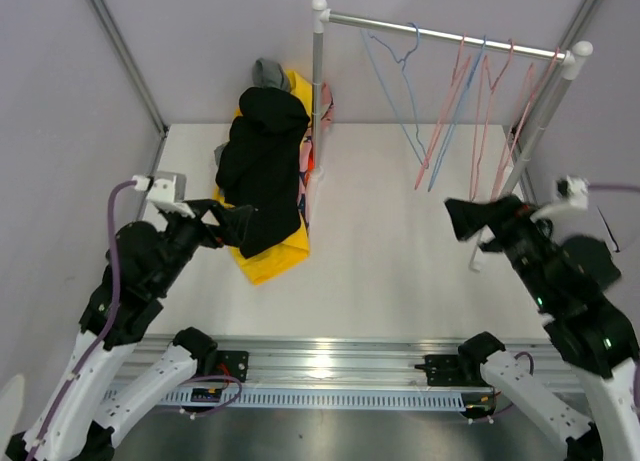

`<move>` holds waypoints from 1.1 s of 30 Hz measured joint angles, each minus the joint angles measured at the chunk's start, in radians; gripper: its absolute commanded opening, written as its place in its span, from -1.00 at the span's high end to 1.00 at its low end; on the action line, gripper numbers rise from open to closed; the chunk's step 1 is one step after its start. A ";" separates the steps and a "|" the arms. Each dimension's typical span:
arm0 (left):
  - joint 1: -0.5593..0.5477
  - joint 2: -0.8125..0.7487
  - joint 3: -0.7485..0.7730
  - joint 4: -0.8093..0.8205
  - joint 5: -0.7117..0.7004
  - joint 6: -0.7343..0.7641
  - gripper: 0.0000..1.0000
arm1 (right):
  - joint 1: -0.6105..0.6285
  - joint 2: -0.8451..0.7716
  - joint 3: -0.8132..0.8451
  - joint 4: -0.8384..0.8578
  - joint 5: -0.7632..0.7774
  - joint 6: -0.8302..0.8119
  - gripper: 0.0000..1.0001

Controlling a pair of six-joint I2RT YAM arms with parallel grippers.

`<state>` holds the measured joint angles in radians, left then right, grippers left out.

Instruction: Remove the shorts from the hanger

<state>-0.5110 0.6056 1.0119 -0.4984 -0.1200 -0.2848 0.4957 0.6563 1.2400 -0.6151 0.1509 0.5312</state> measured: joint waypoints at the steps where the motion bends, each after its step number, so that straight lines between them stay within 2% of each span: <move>1: 0.000 -0.028 -0.005 -0.014 -0.026 0.002 -0.98 | 0.000 -0.079 -0.039 -0.023 0.020 0.005 -0.99; 3: -0.001 -0.089 -0.009 -0.039 -0.089 0.010 -0.98 | 0.000 -0.226 -0.076 -0.074 0.066 0.015 -0.99; 5: -0.001 -0.127 -0.010 -0.050 -0.149 0.024 -0.98 | 0.000 -0.302 -0.075 -0.109 0.109 0.019 -0.99; 11: -0.001 -0.148 -0.039 -0.106 -0.317 0.057 -0.99 | -0.003 -0.352 -0.089 -0.225 0.199 0.027 -0.99; 17: -0.002 -0.260 -0.201 -0.103 -0.337 0.087 -0.98 | -0.008 -0.509 -0.316 -0.233 0.207 0.027 -0.98; 19: -0.002 -0.311 -0.246 -0.089 -0.329 0.093 -0.98 | -0.012 -0.543 -0.340 -0.234 0.190 0.013 -0.99; 25: -0.002 -0.404 -0.313 -0.051 -0.368 0.102 -0.99 | -0.022 -0.547 -0.335 -0.197 0.181 -0.035 -0.99; 33: -0.002 -0.348 -0.322 -0.050 -0.331 0.067 -0.98 | -0.022 -0.460 -0.335 -0.154 0.174 -0.100 -0.99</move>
<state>-0.5133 0.2573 0.6899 -0.5484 -0.4507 -0.2180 0.4736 0.1963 0.9047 -0.7692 0.3248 0.4316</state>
